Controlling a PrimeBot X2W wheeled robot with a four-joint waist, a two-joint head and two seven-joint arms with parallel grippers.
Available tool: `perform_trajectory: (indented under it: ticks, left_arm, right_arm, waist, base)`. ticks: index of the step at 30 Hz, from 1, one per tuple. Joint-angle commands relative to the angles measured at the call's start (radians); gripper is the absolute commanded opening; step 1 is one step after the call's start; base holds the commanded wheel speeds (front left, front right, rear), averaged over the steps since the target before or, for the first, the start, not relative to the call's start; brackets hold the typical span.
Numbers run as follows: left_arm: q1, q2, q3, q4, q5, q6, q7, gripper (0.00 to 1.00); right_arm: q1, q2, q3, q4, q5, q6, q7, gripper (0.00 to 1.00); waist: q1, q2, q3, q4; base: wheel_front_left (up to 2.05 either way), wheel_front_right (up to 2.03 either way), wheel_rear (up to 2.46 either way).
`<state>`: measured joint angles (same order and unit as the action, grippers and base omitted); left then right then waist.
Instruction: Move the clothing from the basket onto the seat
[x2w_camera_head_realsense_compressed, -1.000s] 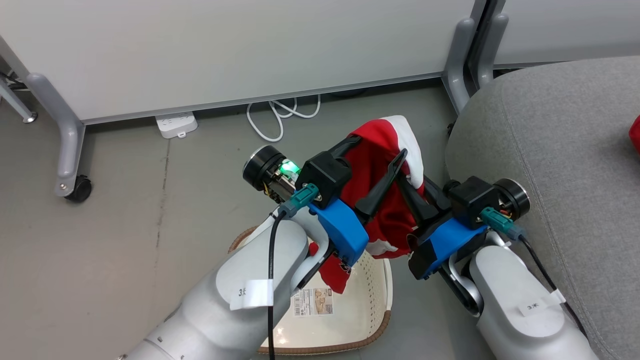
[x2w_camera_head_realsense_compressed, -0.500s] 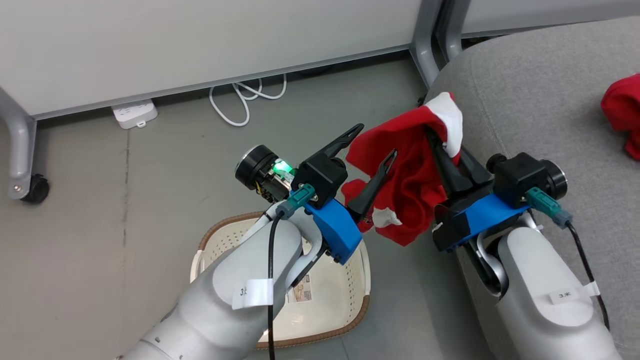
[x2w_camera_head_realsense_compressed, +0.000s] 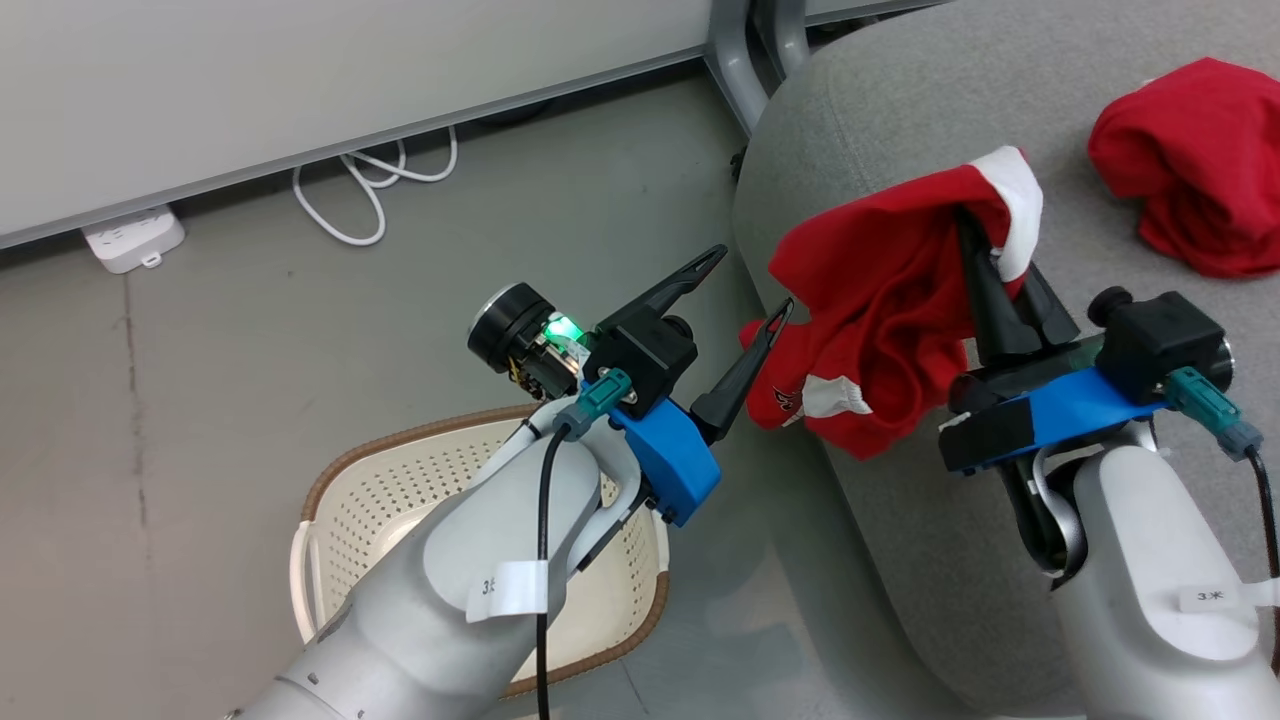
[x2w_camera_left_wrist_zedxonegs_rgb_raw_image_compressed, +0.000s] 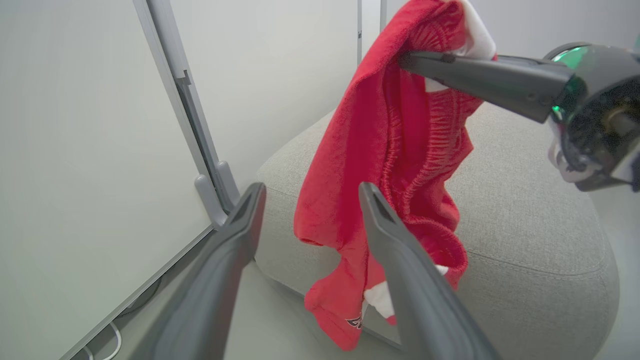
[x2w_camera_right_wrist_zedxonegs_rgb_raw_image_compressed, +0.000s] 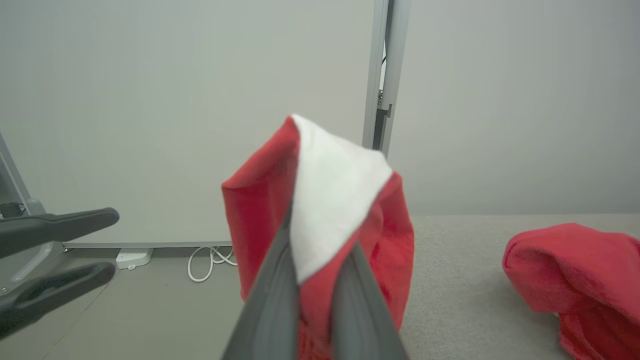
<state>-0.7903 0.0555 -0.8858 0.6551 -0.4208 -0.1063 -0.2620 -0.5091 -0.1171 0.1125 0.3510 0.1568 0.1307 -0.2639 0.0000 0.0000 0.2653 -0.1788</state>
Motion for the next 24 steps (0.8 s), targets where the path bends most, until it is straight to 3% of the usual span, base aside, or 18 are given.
perform_trajectory:
  ticks: [1, 11, 24]
  left_arm:
    - [-0.004, 0.002, 0.000, 0.000, 0.006, -0.005, -0.004, 1.00]
    - [-0.006, 0.002, -0.010, 0.003, 0.023, -0.013, -0.004, 1.00]
    - [0.006, -0.003, -0.015, 0.001, 0.027, -0.017, -0.004, 1.00]
  right_arm:
    - [0.010, -0.003, -0.018, -0.009, 0.000, 0.000, -0.001, 0.00]
    - [0.050, 0.004, -0.117, -0.038, -0.005, 0.000, -0.001, 0.00]
    - [0.110, 0.014, -0.169, -0.074, -0.008, 0.000, -0.001, 0.00]
  waist:
    - [0.0000, 0.0000, 0.009, -0.022]
    - [0.0000, 0.0000, 0.028, -0.091]
    - [0.0000, 0.0000, 0.034, -0.114]
  base:
    - [0.00, 0.00, 0.00]
    - [0.00, 0.00, 0.00]
    - [0.00, 0.00, 0.00]
